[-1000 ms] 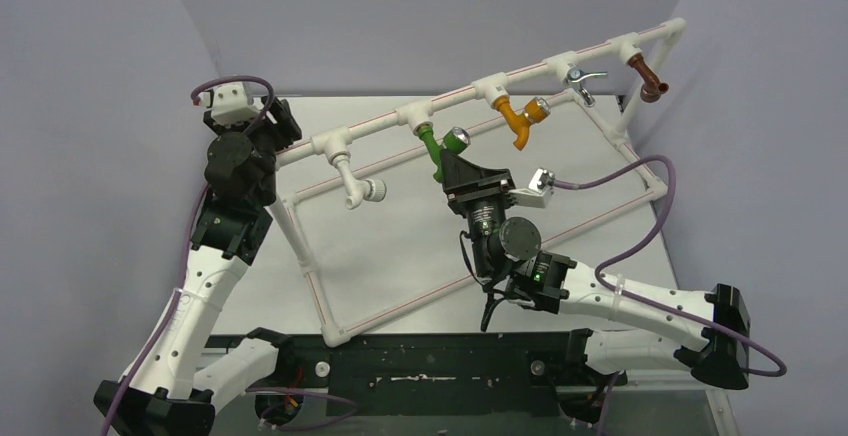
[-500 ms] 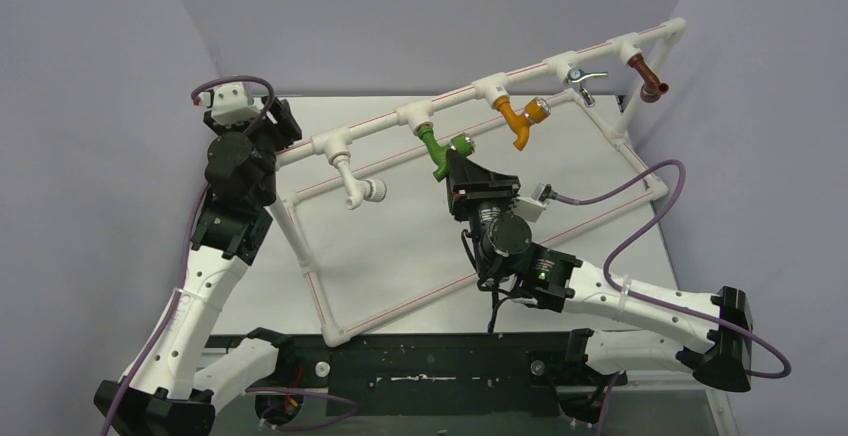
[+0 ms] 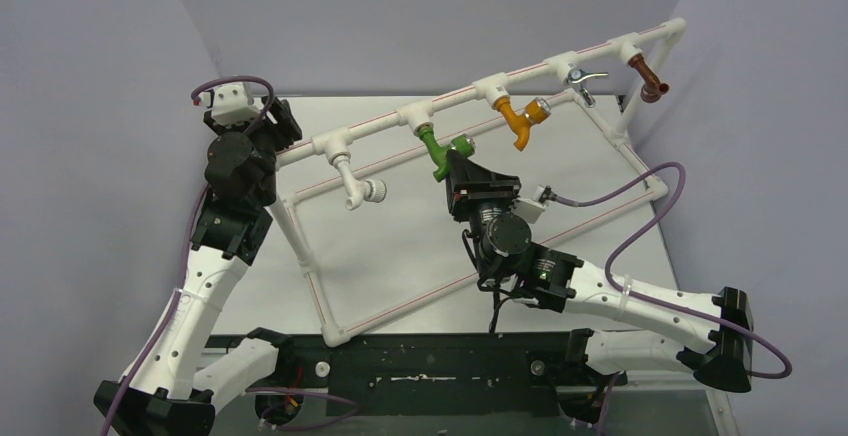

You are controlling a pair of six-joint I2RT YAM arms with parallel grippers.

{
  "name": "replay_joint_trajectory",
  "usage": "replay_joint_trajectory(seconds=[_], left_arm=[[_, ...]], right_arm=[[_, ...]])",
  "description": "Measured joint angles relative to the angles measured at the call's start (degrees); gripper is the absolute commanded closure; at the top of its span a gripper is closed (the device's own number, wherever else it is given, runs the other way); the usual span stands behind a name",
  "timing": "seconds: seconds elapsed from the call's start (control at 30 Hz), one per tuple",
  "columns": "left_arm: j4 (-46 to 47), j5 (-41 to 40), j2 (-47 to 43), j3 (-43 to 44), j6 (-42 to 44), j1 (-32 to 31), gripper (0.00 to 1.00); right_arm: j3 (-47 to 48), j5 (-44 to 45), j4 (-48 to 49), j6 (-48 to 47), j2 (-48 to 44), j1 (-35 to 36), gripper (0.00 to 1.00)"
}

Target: Install the water faucets

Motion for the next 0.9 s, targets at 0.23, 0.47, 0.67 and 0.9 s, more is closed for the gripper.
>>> replay_joint_trajectory(seconds=[0.23,0.47,0.67,0.9], left_arm=[[-1.16,0.15,-0.44,-0.02,-0.2,-0.55,0.4],[-1.14,0.17,-0.46,0.0,-0.2,-0.57,0.4],[-1.16,0.17,-0.44,0.0,-0.22,-0.59,0.4],[-1.16,0.17,-0.44,0.0,-0.22,-0.59,0.4]], right_arm=[[0.0,-3.39,-0.07,0.87,0.28,-0.94,0.45],[0.0,-4.85,-0.11,1.05,0.28,-1.07,0.32],[0.0,-6.23,-1.18,0.57,-0.28,-1.01,0.27],[0.0,-10.12,-2.84,-7.19,-4.92,-1.01,0.25]])
